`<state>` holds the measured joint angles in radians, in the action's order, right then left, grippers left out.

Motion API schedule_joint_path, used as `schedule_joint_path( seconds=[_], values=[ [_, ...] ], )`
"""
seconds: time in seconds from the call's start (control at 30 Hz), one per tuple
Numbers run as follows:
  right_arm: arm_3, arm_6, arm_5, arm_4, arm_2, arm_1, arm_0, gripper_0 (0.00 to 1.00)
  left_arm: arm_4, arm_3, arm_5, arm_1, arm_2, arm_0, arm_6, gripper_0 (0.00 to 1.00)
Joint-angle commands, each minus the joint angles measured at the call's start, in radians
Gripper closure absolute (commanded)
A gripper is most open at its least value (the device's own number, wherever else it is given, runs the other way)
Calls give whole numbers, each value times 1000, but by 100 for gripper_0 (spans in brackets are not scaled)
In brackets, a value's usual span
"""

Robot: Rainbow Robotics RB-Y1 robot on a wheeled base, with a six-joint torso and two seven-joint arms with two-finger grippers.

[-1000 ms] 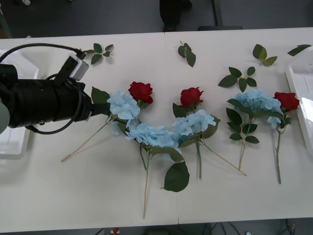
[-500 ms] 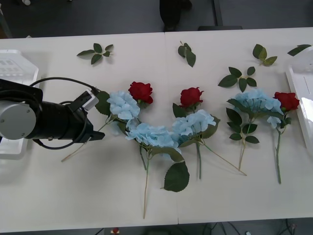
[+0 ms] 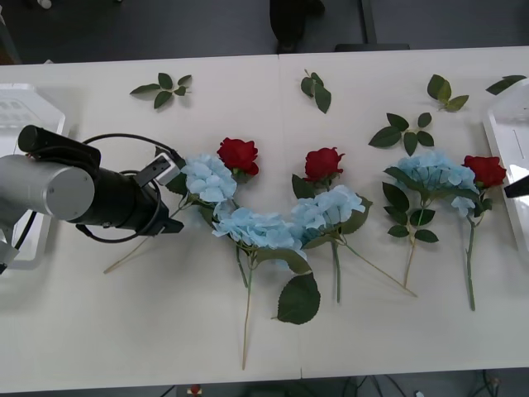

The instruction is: Place the red flowers into the right box and the blue flowers into the left box. If a person shows an open palm, hand one flower to the person first, then continue sorting.

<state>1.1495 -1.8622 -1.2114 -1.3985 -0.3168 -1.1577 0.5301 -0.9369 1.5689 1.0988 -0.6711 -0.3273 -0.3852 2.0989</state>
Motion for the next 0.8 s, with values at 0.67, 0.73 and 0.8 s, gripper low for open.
schedule_joint_path(
  seconds=[0.67, 0.73, 0.8],
  values=[
    [263, 348, 139, 320, -145, 38, -141, 0, -19, -59, -48, 30, -41, -53, 12, 100],
    [263, 351, 138, 340, -145, 66, -142, 0, -22, -59, -48, 30, -39, -55, 12, 100],
    [266, 356, 136, 358, -145, 84, -141, 0, -23, -58, -48, 30, -41, -58, 9, 100]
  ],
)
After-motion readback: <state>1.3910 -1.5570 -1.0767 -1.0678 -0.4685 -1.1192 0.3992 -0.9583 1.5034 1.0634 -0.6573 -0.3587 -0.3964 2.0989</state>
